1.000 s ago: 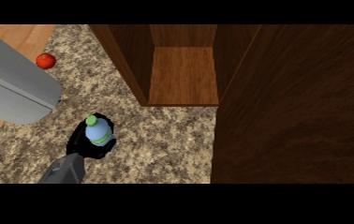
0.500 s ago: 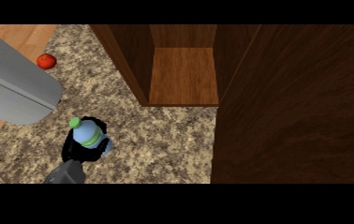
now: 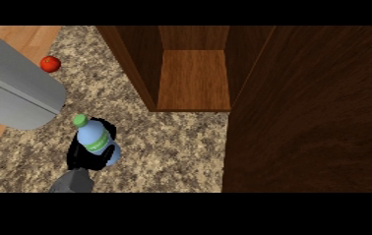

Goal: Pick up the bottled water, place it into the cabinet and close the cabinet

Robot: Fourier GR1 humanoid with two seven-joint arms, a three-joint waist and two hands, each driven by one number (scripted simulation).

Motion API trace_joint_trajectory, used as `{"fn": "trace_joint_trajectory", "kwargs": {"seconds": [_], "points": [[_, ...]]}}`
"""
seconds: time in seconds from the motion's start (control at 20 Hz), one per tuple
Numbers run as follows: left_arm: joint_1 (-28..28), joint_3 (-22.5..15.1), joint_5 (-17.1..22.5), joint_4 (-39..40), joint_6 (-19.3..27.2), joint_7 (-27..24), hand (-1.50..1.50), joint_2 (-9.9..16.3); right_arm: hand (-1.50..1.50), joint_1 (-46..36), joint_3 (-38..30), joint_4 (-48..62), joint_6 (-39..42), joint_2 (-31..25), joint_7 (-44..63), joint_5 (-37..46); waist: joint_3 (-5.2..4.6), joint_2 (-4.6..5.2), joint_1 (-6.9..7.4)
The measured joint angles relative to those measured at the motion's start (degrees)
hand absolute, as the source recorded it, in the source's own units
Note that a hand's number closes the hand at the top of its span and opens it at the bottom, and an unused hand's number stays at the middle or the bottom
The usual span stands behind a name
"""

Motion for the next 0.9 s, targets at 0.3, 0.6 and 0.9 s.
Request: {"fn": "trace_joint_trajectory", "kwargs": {"seconds": [0.3,0.6,0.9], "points": [[2.51,-8.39,3.41,-12.52,7.72,5.07,1.5,-2.02,-1.5,1.33,0.29,0.19,0.64,-0.56,-1.36,-0.57,0.0,0.02,-0.21],[0.84,-17.76,5.02,-22.59,19.83,8.45,1.5,-2.74,-1.5,-0.65,1.79,0.15,-0.92,0.23,0.65,-0.1,-0.02,0.09,-0.33],[-6.38,-23.16,4.72,-22.41,30.07,9.43,1.5,-2.89,-1.5,-0.94,3.72,1.32,-1.92,0.73,-0.22,1.32,-0.05,0.18,-0.69]]}}
